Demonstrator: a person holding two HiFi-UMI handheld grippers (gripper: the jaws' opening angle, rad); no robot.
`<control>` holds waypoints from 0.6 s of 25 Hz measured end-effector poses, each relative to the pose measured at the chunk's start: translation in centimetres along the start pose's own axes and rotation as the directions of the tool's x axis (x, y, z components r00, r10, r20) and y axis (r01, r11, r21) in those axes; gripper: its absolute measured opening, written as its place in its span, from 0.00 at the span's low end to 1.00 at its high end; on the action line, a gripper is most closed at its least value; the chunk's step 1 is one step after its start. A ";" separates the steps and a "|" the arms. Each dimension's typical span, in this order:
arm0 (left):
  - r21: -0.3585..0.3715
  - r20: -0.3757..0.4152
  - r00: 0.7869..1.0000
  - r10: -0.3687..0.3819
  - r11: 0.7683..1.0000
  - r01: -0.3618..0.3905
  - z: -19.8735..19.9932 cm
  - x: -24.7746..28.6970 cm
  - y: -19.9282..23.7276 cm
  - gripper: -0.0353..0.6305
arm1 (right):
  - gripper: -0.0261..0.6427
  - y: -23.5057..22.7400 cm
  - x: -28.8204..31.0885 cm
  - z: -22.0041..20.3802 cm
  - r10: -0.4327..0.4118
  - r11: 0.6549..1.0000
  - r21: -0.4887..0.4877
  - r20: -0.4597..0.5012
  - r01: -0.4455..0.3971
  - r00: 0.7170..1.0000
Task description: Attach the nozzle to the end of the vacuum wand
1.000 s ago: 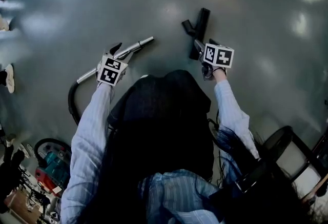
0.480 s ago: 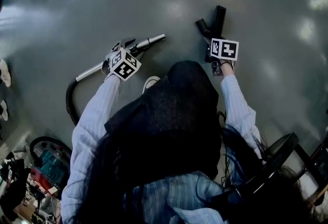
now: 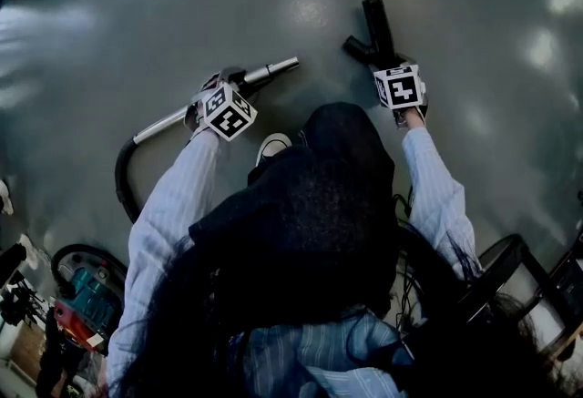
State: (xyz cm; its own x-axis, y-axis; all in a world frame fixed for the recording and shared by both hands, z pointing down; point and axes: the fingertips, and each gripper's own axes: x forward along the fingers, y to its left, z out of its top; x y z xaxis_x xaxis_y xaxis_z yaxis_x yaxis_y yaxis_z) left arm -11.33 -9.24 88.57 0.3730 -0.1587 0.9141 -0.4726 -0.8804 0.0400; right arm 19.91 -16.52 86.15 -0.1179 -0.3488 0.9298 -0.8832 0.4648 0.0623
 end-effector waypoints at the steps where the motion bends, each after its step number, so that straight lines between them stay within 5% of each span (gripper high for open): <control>1: -0.013 -0.005 1.000 -0.005 1.000 0.005 0.0 0.2 0.2 0.37 | 0.41 0.2 0.2 0.6 0.005 0.997 -0.075 0.014 -0.004 1.000; 7: 0.017 -0.018 1.000 -0.010 1.000 0.011 -0.8 0.6 0.1 0.34 | 0.41 4.5 0.4 4.3 0.154 0.926 -0.363 0.115 -0.103 0.981; 15: 0.022 0.047 0.999 0.008 1.000 -0.009 -0.1 -3.4 0.1 0.34 | 0.41 9.9 -1.6 8.6 0.272 0.758 -0.635 0.099 -0.150 0.957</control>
State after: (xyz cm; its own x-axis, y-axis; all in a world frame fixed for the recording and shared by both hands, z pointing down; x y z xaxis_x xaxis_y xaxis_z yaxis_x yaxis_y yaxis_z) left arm -12.70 -8.71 85.52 0.4064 -0.1870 0.8944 -0.4586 -0.8884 0.0226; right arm 7.43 -18.31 82.13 -0.3982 -0.2878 0.8710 -0.3631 0.9214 0.1385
